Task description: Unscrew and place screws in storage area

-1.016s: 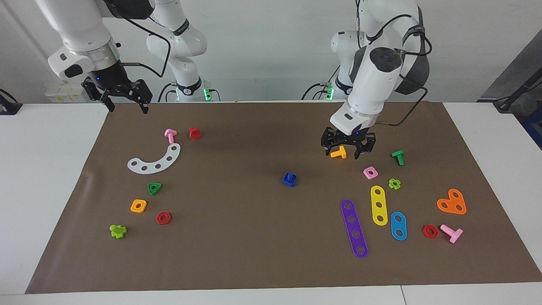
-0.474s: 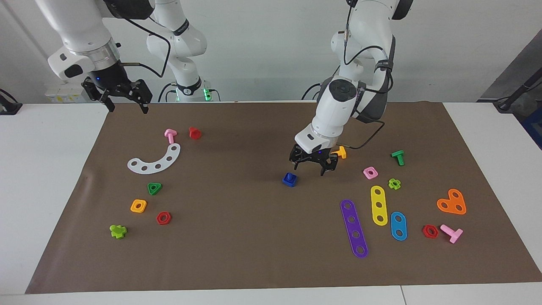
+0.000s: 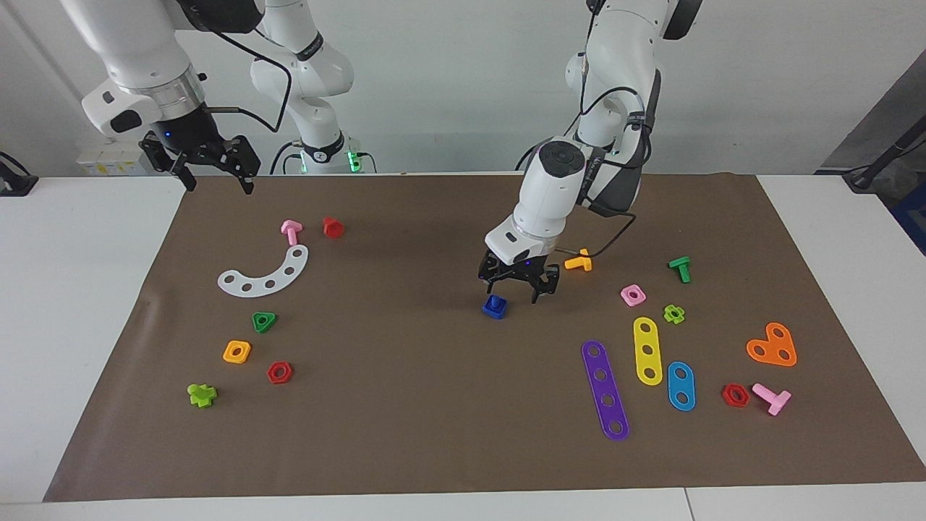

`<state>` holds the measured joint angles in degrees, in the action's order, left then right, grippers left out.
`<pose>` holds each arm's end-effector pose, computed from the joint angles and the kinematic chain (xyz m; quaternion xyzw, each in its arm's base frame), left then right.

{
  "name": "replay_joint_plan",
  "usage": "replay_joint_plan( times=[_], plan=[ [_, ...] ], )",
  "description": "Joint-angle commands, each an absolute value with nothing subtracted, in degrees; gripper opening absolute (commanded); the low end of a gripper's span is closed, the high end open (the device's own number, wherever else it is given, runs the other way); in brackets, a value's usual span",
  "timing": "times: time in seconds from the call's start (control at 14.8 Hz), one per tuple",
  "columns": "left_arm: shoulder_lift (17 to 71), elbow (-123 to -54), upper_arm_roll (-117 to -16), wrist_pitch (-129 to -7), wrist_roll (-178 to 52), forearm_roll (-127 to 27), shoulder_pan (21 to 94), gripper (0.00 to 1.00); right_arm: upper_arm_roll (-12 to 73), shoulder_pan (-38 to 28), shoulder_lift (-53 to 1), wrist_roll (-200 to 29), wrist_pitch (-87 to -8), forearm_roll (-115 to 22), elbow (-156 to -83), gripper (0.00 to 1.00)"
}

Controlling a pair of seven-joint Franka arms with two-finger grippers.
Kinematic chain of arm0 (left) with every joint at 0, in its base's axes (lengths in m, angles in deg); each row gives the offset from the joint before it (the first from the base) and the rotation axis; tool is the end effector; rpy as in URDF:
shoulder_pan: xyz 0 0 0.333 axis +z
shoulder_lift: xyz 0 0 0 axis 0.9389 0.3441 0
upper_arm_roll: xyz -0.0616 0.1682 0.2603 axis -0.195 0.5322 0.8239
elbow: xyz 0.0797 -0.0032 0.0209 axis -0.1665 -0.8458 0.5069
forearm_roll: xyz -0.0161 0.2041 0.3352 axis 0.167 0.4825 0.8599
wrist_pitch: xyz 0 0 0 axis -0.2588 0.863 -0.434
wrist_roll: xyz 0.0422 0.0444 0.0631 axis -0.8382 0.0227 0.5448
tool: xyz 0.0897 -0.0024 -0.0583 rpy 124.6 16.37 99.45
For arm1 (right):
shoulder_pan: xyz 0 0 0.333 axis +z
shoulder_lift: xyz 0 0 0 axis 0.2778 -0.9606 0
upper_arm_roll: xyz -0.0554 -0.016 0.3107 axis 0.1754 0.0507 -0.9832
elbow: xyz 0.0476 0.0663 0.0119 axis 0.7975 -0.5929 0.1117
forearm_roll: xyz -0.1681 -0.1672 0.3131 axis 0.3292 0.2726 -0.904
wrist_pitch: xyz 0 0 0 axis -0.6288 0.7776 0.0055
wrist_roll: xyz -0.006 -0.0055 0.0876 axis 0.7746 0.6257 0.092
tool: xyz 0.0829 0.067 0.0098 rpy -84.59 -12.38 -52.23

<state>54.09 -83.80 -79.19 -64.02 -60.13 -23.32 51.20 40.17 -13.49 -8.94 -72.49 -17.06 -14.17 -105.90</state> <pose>0.5445 -0.3567 0.3704 0.9859 -0.1366 0.0662 0.0705 0.5407 -0.0020 0.6374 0.9990 -0.0406 -0.0091 0.0147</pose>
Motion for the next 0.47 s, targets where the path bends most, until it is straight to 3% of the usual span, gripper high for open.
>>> replay_joint_plan(
  times=[0.0,0.41],
  plan=[
    [53.69,-88.69,-78.98,-69.75,-58.43,-22.04,50.27,1.00,39.64,-14.11,-8.23,-73.73,-17.39,-14.21,-106.62,1.00],
    [54.82,-92.93,-79.24,-74.86,-58.34,-21.33,49.13,0.97,39.64,-14.11,-8.32,-73.73,-17.39,-14.21,-106.53,1.00]
  ],
)
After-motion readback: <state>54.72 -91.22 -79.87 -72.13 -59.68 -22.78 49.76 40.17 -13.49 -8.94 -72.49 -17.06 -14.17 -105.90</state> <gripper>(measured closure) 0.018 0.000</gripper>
